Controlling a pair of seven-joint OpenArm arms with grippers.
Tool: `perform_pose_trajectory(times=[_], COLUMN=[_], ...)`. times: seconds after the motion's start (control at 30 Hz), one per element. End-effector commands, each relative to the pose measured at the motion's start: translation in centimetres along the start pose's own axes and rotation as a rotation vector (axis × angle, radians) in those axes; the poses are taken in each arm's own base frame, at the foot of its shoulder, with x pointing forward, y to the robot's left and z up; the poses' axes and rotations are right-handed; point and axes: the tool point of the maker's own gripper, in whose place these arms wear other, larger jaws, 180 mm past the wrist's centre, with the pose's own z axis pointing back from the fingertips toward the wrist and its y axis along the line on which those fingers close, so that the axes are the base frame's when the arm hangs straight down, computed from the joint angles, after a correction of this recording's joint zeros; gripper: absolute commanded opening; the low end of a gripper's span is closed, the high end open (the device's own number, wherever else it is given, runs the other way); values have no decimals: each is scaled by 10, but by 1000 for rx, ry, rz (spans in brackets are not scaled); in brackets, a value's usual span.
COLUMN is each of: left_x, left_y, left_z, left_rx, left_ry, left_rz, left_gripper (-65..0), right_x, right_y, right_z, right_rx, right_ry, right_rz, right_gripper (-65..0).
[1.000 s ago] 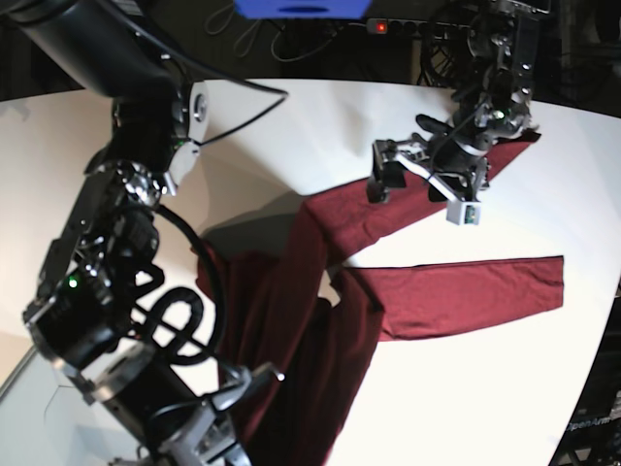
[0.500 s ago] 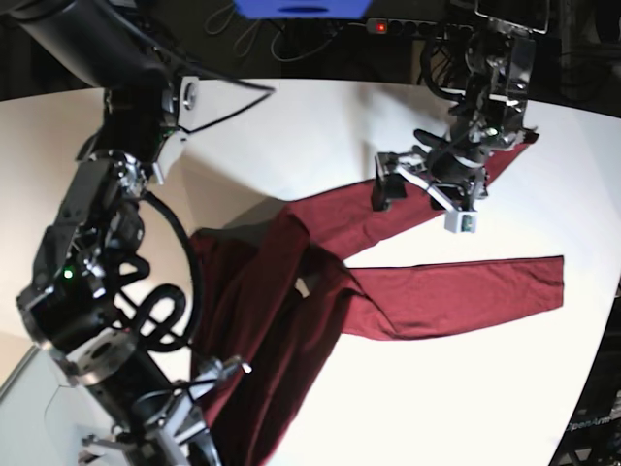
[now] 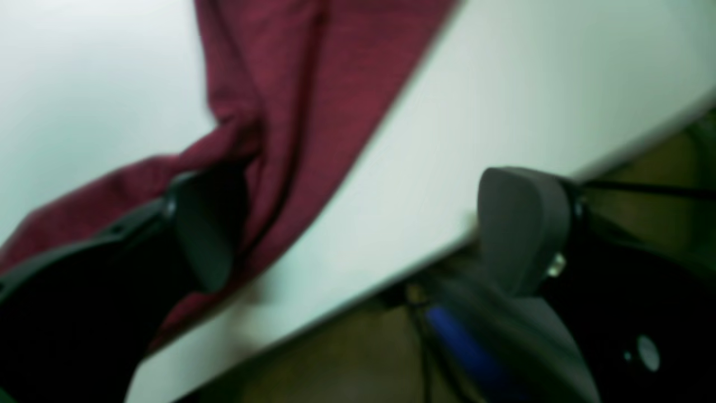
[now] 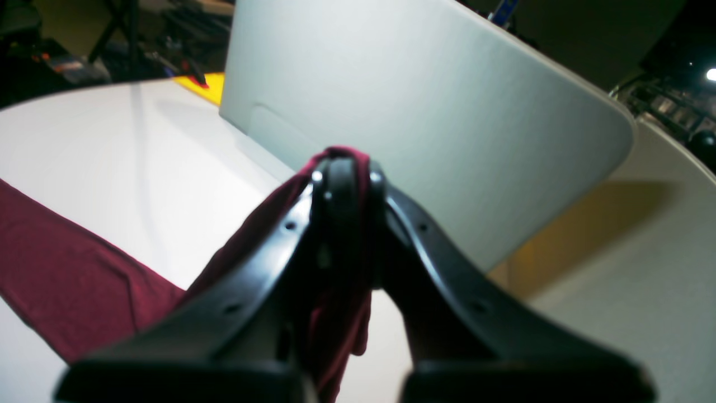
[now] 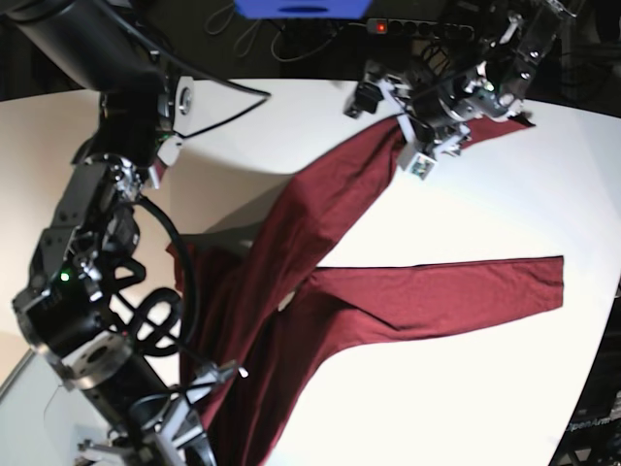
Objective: Layout the t-shirt on the table in an organized manner, then fold the t-shirt properly
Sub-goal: 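Grasp the sleeve cuff with the left gripper and lift it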
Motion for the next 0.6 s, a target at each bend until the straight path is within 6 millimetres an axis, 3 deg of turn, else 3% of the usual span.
perform_pose_trajectory(times=[0.0,0.17,0.37,0.47,0.57], left_x=[30,64,68,65,62], left_y=[-7,-23,-25,-21,-14], left_z=[9,13,12,10,7], left_rx=[-15,-47,-50,-43,-30], left_ry=[-97,-194,-203,-191,-179], left_rz=[-33,-48,-44,-41,-32], left_gripper=[0,0,0,0,0], right_x=[25,36,41,46,46], right_y=[-6,-21,-19,0,36], right_z=[1,1,1,-5,-11], right_rx=[-13,-71,-67,-13,83], right_ry=[-86,-112,-125,-130,-127], right_rz=[14,-30,-22,-2,23], right_gripper=[-631,-631,-631,-631,-631])
